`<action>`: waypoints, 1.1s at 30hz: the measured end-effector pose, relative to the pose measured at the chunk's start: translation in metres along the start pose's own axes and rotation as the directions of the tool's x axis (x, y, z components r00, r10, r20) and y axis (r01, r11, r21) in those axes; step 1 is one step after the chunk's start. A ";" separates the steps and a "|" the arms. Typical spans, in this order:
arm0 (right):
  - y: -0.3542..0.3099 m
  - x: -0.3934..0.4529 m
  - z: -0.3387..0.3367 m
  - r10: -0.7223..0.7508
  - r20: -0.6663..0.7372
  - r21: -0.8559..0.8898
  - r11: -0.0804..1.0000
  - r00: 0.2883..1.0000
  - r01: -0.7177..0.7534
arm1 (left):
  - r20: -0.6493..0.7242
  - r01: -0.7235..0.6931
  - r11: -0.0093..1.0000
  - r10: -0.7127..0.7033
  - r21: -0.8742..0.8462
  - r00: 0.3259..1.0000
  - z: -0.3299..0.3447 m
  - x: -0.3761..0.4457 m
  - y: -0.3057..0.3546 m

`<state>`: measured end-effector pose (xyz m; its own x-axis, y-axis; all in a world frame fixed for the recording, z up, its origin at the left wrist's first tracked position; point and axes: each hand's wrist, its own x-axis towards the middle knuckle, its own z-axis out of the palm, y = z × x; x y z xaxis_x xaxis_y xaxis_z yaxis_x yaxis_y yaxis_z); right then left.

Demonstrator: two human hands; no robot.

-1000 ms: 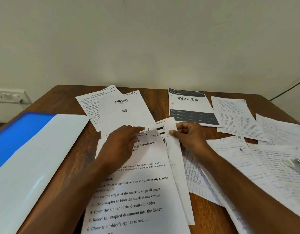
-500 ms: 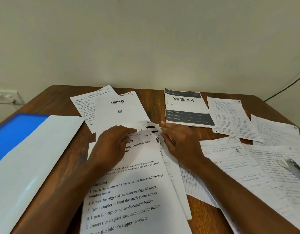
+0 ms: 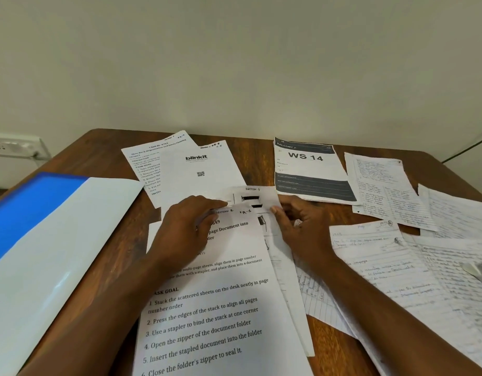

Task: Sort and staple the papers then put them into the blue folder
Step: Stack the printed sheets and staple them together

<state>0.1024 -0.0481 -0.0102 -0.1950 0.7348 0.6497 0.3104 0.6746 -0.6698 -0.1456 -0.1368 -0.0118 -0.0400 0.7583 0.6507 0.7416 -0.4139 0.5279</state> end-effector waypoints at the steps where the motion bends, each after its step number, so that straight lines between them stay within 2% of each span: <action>1: -0.002 0.000 0.000 0.120 0.008 0.081 0.989 0.993 -0.121 | 0.000 -0.008 1.000 0.008 0.005 1.000 0.000 0.000 0.000; 3: -0.003 0.001 0.000 0.251 0.028 0.179 0.951 0.968 -0.252 | 0.001 -0.018 1.000 0.018 0.013 1.000 0.000 0.001 0.000; 6: -0.002 0.002 0.000 0.298 0.045 0.237 0.924 0.953 -0.300 | 0.005 -0.027 0.999 0.027 0.024 1.000 0.000 0.001 0.001; 11: -0.006 0.001 0.001 0.311 0.057 0.243 0.917 0.949 -0.315 | -0.007 -0.053 0.997 0.054 0.055 0.999 -0.003 0.001 0.001; 16: -0.016 0.000 0.005 0.303 0.220 0.322 0.875 0.927 -0.362 | -0.051 -0.086 0.991 0.092 0.107 0.994 -0.007 0.002 0.005; 22: -0.026 0.000 0.008 0.331 0.292 0.331 0.846 0.898 -0.419 | -0.132 -0.114 0.980 0.136 0.166 0.982 -0.008 0.003 0.009; 28: -0.036 0.000 0.011 0.292 0.469 0.322 0.822 0.833 -0.470 | -0.229 -0.126 0.969 0.175 0.214 0.958 -0.013 0.005 0.017; 33: -0.061 -0.006 0.013 0.313 0.490 0.384 0.760 0.814 -0.524 | -0.275 -0.128 0.962 0.194 0.240 0.942 -0.012 0.007 0.025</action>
<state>0.0723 -0.0926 0.0222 -0.5173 0.8438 0.1429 -0.0193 0.1554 -0.9877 -0.1361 -0.1480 0.0124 -0.0782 0.4955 0.8651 0.8795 -0.3742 0.2939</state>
